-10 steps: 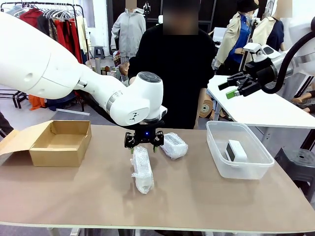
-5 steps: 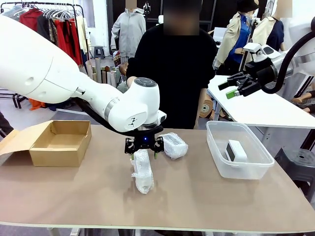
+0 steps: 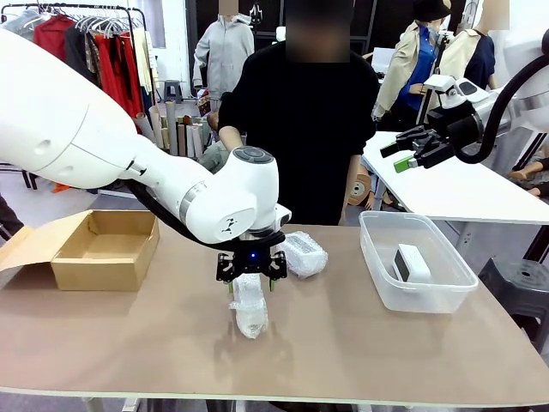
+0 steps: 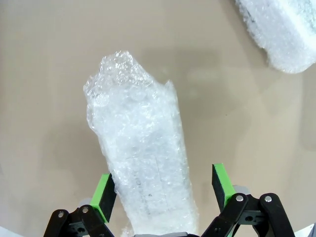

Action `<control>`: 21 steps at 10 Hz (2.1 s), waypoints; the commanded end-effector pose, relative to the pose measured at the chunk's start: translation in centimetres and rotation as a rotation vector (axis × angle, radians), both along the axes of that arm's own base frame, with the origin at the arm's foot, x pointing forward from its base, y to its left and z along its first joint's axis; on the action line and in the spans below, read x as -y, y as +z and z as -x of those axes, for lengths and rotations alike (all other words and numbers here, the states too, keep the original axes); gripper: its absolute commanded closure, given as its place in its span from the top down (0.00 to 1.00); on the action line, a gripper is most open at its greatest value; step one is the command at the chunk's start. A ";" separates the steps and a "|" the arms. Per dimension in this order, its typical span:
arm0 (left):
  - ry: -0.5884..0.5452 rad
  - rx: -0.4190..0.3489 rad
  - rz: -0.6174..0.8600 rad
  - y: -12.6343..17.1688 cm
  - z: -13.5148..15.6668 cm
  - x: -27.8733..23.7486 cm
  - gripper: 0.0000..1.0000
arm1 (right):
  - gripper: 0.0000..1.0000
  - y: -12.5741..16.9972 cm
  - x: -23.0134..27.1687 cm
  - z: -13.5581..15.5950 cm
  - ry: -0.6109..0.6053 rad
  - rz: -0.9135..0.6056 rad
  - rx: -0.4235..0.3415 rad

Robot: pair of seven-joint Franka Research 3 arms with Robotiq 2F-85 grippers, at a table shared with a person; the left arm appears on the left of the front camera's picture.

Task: Separate and place wrapped and unwrapped clocks.
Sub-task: Pick up the Digital clock indicated by the person.

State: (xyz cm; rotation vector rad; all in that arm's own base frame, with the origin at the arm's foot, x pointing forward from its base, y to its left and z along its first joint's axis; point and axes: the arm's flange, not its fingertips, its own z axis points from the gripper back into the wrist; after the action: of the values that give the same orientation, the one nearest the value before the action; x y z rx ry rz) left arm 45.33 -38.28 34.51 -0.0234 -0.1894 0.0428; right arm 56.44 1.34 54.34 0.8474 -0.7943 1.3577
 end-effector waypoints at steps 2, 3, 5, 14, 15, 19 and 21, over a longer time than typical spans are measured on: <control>-0.065 0.029 -0.042 -0.5 0.4 -2.0 0.81 | 1.00 0.1 0.0 0.0 -0.001 0.003 0.003; -0.068 0.027 -0.037 -0.5 0.3 -2.0 0.61 | 1.00 0.1 0.0 0.0 -0.001 0.003 0.003; -0.072 0.032 -0.030 -0.5 0.2 -1.8 0.23 | 1.00 0.1 0.0 0.0 -0.001 0.003 0.003; -0.209 0.086 -0.019 8.7 1.3 -0.2 0.00 | 1.00 0.1 0.0 0.0 -0.001 0.003 0.003; -0.232 0.103 -0.027 10.4 0.8 0.3 0.00 | 1.00 0.1 0.0 0.0 -0.001 0.003 0.003; -0.289 0.162 -0.119 21.4 0.3 2.4 0.00 | 1.00 0.1 0.0 0.0 -0.001 0.003 0.003; -0.334 0.154 -0.159 26.1 0.0 2.8 0.00 | 1.00 0.1 0.0 0.0 -0.001 0.003 0.003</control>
State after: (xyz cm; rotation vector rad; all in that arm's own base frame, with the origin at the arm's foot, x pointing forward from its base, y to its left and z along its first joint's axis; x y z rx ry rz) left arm 44.28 -40.32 59.06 0.0656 -0.3475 -0.2678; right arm 56.44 1.33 54.33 0.8475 -0.7942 1.3576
